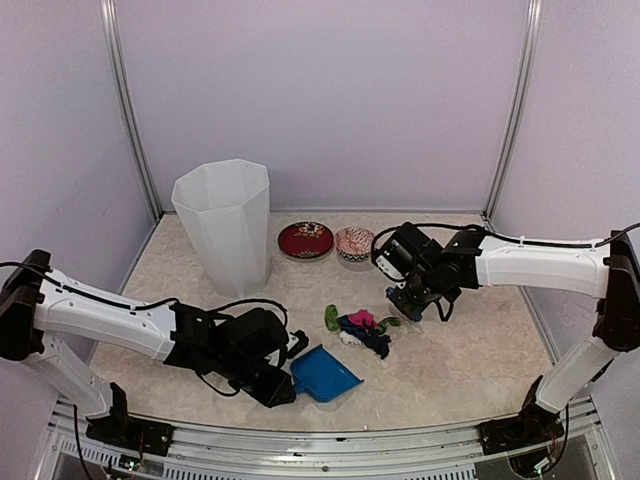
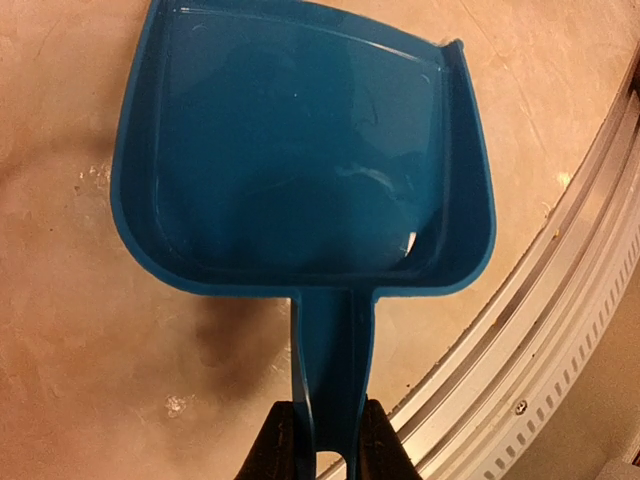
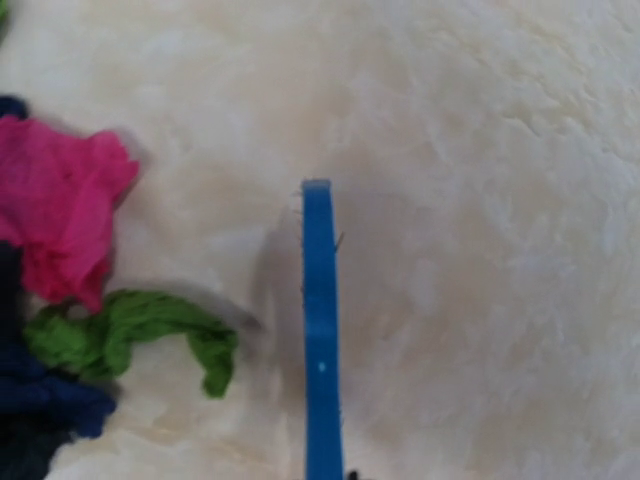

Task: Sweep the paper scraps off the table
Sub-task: Sweep the paper scraps into the dustpan.

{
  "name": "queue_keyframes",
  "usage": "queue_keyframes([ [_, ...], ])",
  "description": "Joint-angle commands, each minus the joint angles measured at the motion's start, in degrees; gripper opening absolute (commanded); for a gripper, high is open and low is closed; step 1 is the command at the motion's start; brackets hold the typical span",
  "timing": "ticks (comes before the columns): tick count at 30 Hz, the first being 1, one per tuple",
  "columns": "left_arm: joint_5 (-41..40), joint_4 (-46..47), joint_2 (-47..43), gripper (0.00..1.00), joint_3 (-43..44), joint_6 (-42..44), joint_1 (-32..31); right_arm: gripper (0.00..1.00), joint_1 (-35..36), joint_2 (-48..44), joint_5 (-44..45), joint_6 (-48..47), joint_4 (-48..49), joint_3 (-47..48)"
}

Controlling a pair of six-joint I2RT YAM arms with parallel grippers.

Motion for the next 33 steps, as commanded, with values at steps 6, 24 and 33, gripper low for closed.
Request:
queue_keyframes([
  [6, 2.0, 4.4, 7.0, 0.0, 4.2, -3.1, 0.5, 0.0, 7.2, 3.8, -1.3, 8.0, -6.8, 5.2],
  [24, 3.6, 8.4, 9.6, 0.0, 3.5, -7.9, 1.9, 0.0, 18.3, 6.5, -10.8, 18.8, -13.0, 14.6],
  [33, 1.6, 7.6, 5.2, 0.0, -0.6, -9.1, 2.8, 0.0, 18.6, 4.3, -4.0, 19.8, -19.5, 18.9],
])
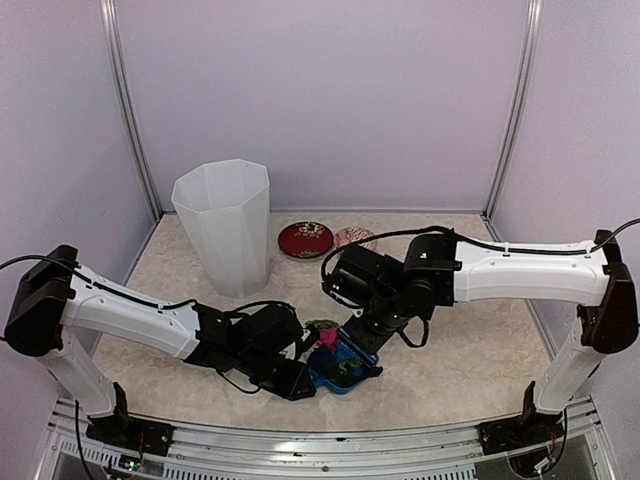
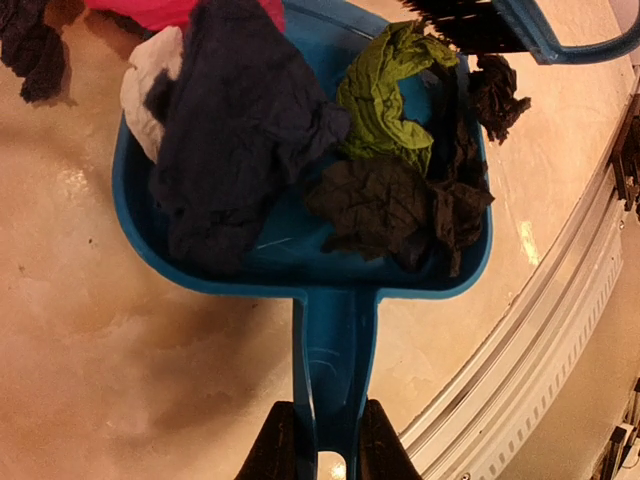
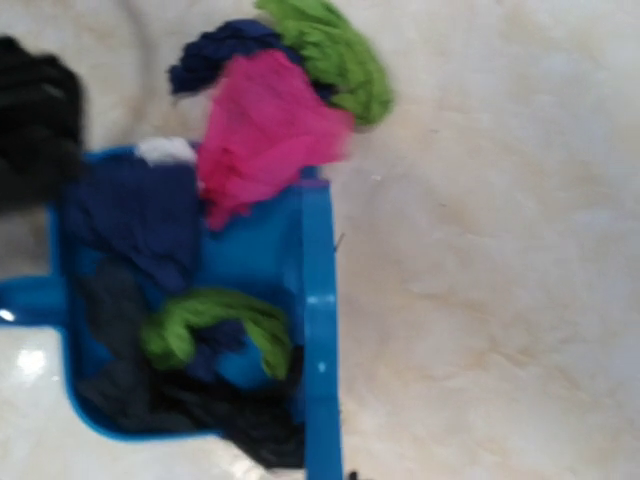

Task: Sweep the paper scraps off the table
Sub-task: Sweep the paper scraps into the dustpan.

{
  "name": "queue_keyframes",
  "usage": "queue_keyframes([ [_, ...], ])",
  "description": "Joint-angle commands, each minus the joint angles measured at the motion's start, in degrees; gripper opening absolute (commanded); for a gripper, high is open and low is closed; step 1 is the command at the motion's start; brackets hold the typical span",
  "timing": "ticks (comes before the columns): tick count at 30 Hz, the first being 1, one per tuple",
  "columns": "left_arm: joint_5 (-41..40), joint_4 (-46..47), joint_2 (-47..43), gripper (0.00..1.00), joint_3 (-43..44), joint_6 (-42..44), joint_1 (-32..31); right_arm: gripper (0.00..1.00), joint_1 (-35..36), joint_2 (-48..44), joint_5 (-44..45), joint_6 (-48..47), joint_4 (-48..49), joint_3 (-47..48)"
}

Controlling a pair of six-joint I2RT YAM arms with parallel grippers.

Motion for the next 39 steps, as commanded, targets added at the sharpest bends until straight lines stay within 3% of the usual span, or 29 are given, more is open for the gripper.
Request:
queue_keyframes([
  [1, -1.7, -2.3, -2.8, 0.0, -2.9, -1.8, 0.9, 0.0, 0.3, -1.9, 6.0, 0.9, -5.1, 3.7],
  [7, -1.7, -3.8, -6.1, 0.0, -4.9, -2.6, 0.8, 0.0, -0.6, -0.7, 13.9, -3.4, -5.9, 6.6],
  [14, -2.1, -6.3, -10.8, 0.0, -8.2, -5.1, 0.2, 0.0, -4.2, 1.3, 15.2, -11.8, 0.9, 6.4],
  [26, -2.1, -9.6, -15.8, 0.0, -12.5, -7.6, -0.2, 0.0, -7.3, 8.3, 8.8, -31.7, 19.5, 2.6],
  [39, -2.1, -8.7, -16.4, 0.0, -14.8, -5.9, 3.1, 0.0, -4.8, 12.4, -0.6, -36.6, 21.4, 2.8],
])
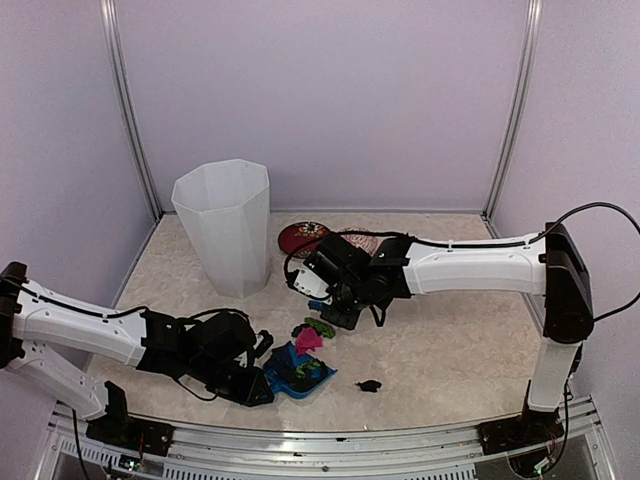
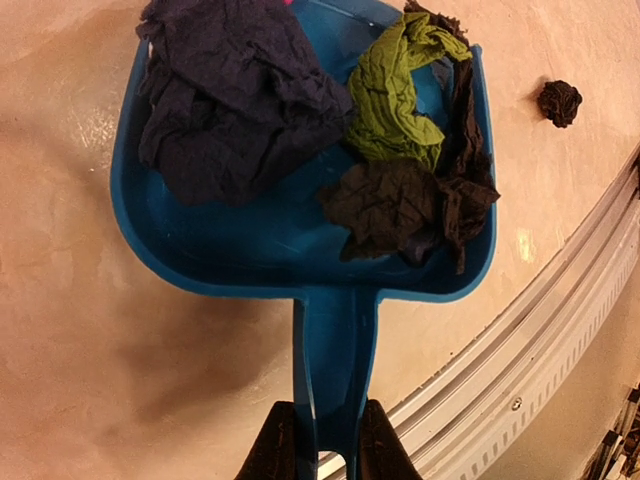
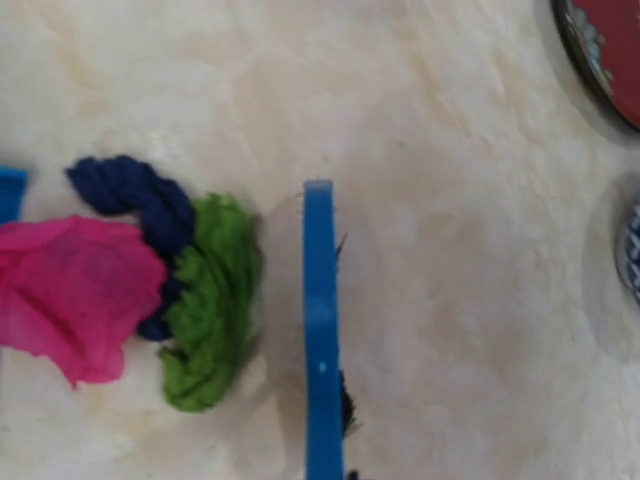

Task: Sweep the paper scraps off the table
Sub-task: Sweep the paper scraps into the dustpan.

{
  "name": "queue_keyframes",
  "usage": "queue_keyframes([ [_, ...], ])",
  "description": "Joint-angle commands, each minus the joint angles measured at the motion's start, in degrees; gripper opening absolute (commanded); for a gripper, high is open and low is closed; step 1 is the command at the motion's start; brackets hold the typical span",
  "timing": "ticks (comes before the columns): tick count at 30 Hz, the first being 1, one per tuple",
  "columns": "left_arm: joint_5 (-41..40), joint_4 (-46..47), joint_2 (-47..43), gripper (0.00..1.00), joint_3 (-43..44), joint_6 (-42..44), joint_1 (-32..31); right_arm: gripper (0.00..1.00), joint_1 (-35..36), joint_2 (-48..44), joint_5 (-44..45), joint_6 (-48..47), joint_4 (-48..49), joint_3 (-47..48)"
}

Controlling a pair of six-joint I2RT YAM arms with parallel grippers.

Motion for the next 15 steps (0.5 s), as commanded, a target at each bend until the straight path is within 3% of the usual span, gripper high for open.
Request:
queue_keyframes([
  [1, -0.3, -2.0, 1.0, 0.0, -1.5, 0.6, 1.9, 0.0, 2.2, -0.3, -4.7, -2.3, 1.7, -1.0],
  [15, 0.9, 3.7, 5.5, 0.0, -1.9, 3.6, 6.1, 0.0, 7.4, -1.9, -9.7, 0.9, -1.7, -2.5],
])
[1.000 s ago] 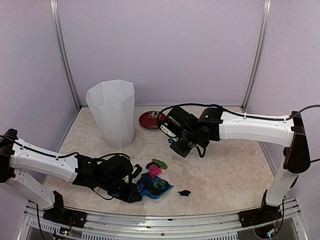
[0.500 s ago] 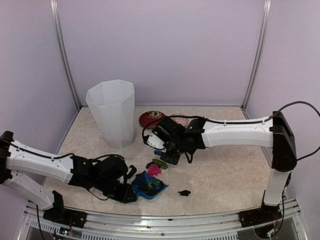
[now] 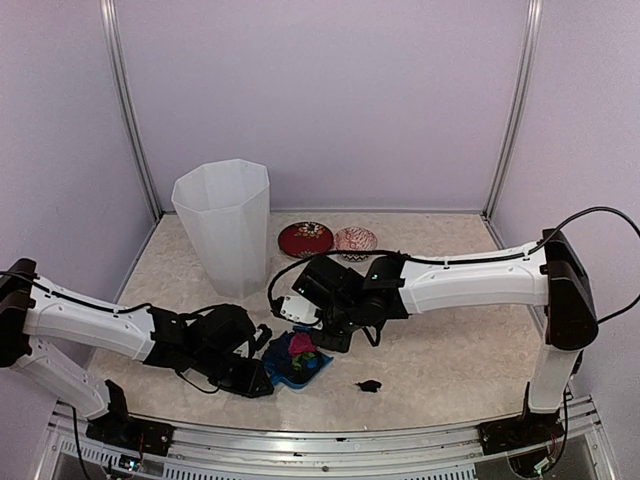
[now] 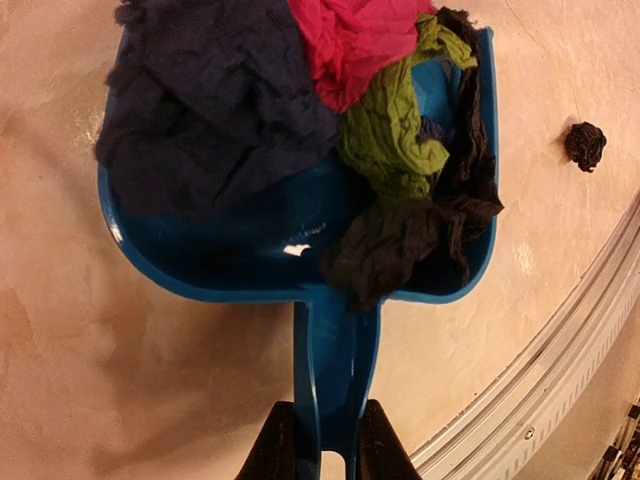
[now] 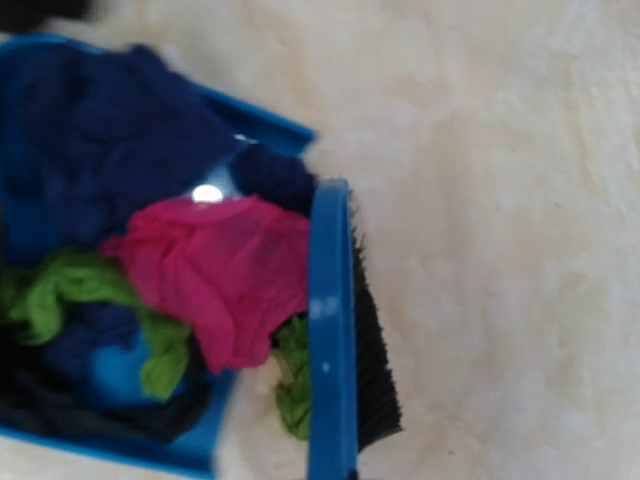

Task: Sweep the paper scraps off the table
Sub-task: Sweep the paper scraps into the dustpan.

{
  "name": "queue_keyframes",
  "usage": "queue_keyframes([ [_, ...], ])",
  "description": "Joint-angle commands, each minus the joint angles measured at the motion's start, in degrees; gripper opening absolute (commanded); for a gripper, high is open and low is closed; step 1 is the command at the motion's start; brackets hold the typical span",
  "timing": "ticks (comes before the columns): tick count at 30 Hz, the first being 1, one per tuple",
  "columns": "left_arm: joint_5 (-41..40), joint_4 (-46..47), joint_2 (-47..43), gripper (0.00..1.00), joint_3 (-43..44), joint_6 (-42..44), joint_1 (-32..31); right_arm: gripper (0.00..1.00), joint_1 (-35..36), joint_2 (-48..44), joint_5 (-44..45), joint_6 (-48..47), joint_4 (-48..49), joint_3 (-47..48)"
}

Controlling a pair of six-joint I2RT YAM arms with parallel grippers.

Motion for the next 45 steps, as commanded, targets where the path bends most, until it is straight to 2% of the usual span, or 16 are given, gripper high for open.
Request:
queue_keyframes([
  [1, -0.3, 0.3, 2.8, 0.0, -0.8, 0.3, 0.9, 0.0, 2.1, -1.8, -5.1, 3.1, -2.9, -0.1],
  [7, -1.8, 2.9, 4.3, 0.0, -0.4, 1.8, 0.1, 0.0, 2.4, -4.0, -6.7, 5.4, -4.6, 0.5],
  [12, -4.2, 4.0, 4.0, 0.0, 0.0, 3.5, -1.3, 0.0, 2.4, -6.6, -4.8, 7.4, -6.6, -0.4],
  [26, -8.6, 7.8, 2.1, 0.0, 1.4, 7.7, -3.4, 0.0, 1.6, -13.5, 8.6, 12.9, -9.5, -4.5],
  [37, -12.6, 5.1, 0.0, 0.0, 5.0, 8.5, -4.6, 0.0, -3.0, -19.2, 13.8, 19.0, -11.4, -8.8],
  [45, -14.6, -0.2, -2.4, 0.0, 10.1, 9.3, -4.6, 0.0, -6.6, -23.6, 14.0, 22.3, -8.0, -15.0],
])
